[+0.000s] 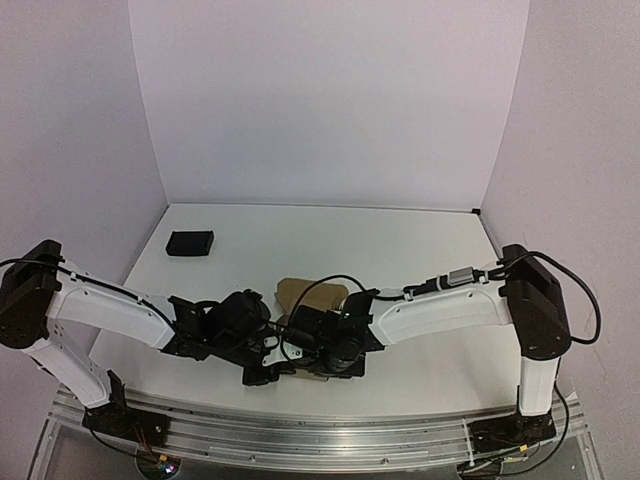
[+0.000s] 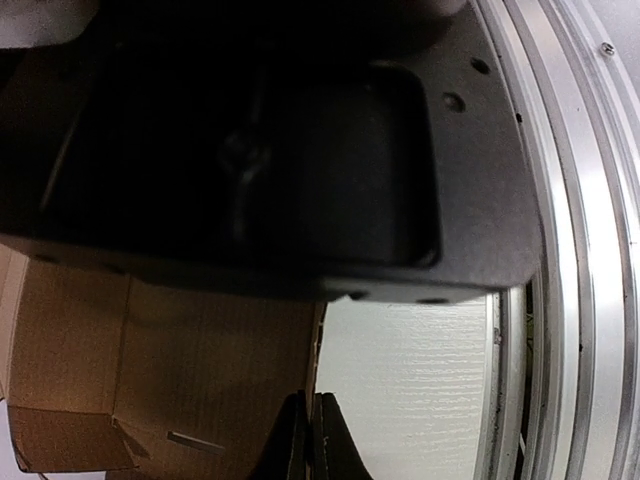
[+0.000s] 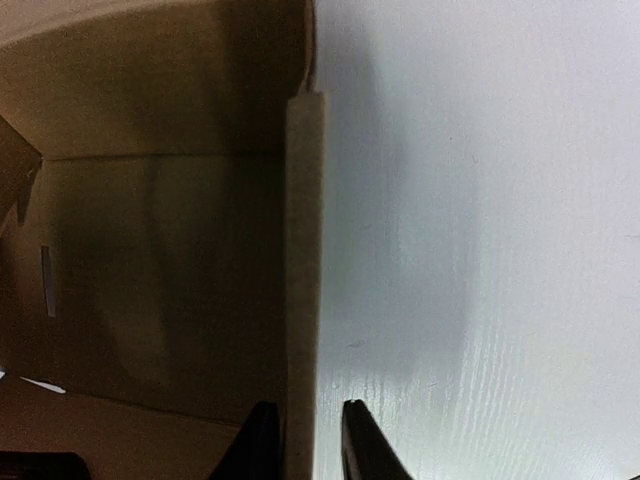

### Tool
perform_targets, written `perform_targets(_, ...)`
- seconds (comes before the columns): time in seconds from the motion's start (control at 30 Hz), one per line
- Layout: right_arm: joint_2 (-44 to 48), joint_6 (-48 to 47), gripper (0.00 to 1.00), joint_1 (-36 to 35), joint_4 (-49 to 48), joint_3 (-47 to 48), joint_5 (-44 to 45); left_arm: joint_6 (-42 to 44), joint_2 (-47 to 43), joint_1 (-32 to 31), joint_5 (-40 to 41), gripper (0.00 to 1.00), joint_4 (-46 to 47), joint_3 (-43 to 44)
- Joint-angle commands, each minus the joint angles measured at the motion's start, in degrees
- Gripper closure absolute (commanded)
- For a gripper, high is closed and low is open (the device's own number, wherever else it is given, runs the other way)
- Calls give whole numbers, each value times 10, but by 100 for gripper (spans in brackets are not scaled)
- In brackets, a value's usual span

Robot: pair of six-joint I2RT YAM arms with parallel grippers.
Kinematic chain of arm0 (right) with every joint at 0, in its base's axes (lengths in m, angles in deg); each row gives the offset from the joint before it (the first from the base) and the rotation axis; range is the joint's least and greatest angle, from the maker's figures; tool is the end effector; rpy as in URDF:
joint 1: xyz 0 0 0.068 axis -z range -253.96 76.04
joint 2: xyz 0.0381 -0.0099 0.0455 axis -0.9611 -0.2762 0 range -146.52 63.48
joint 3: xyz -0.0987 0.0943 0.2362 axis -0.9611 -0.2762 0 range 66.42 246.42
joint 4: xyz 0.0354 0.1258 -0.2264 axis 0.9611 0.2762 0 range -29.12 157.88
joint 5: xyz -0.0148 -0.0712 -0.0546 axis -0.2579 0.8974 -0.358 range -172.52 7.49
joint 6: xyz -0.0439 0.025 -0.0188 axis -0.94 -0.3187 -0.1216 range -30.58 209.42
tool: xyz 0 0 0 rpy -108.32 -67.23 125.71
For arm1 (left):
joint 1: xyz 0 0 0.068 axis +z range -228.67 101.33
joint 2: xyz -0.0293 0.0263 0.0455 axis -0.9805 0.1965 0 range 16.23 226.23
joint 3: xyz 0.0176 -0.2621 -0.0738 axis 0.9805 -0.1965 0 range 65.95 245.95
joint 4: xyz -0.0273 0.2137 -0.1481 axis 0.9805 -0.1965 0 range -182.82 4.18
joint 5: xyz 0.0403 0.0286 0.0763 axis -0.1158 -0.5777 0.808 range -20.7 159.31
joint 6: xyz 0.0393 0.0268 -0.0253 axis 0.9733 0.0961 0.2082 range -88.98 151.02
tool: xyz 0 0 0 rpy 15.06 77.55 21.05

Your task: Fold the paper box

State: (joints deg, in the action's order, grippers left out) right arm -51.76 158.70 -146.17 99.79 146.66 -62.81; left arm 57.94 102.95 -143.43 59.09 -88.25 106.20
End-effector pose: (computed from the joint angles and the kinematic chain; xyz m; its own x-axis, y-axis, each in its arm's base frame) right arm 0.1330 0.3748 0.1576 -0.9156 0.0287 -0.4011 -0.0323 0.9890 0.1446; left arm 0.1174 -0.2639 0.1587 0.1391 0.7500 -0.6466 0.9835 -0.0285 0.1785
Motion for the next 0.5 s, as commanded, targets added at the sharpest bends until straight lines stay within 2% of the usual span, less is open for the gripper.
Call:
perform_targets(0.0,25,3,69,-8,25,1,-19,20,-14,8,-18,100,53,-14)
perform_targets(0.27,108,-70,46,-8,-4,-1,-10,51,-21,8,-47,100,44,-40)
perform_targets(0.47,166,-93,38,-2,-32,-38,-42,53,-27,8,-54,100,45,-52)
